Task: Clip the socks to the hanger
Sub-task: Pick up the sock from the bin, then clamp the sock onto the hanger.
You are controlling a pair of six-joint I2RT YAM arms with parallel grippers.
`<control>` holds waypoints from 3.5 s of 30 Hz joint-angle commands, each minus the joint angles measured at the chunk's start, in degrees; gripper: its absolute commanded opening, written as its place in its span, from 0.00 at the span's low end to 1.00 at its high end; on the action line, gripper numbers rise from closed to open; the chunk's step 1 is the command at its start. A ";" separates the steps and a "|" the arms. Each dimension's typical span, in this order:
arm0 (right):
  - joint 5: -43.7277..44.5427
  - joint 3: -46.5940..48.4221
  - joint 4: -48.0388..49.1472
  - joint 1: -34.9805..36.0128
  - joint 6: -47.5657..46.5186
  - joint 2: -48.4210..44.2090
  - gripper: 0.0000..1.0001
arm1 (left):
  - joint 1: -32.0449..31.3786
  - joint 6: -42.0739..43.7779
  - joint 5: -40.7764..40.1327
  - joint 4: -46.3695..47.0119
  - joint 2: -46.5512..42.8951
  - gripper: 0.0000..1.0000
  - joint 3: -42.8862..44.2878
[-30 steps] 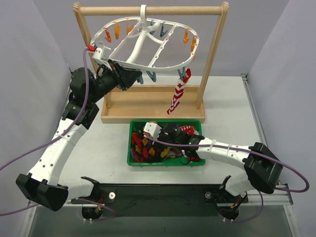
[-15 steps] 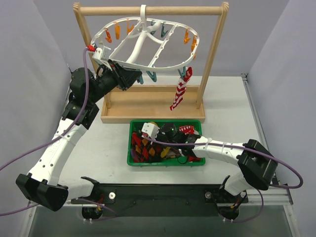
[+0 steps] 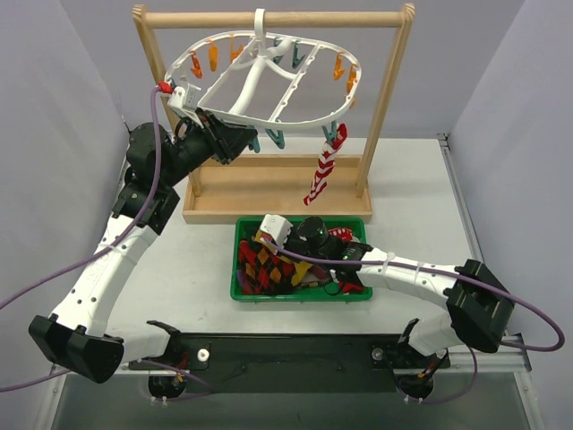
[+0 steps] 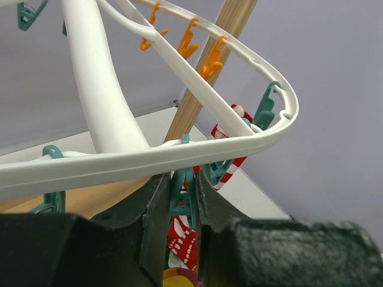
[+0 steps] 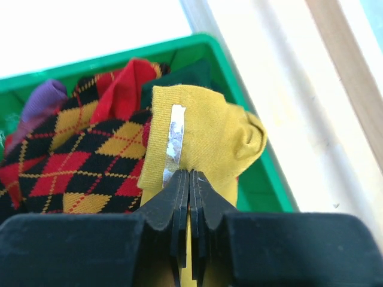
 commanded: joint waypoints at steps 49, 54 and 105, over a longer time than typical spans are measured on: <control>-2.46 8.42 32.64 -5.37 39.07 -12.44 0.00 | -0.57 0.19 5.23 1.77 -2.29 0.00 2.10; -2.37 10.01 33.61 -5.81 38.54 -10.15 0.00 | -0.66 0.19 5.14 1.59 -2.29 0.00 2.28; -3.16 14.49 36.86 -6.43 38.01 -5.49 0.00 | -1.10 -0.42 4.79 1.86 -2.03 0.00 2.63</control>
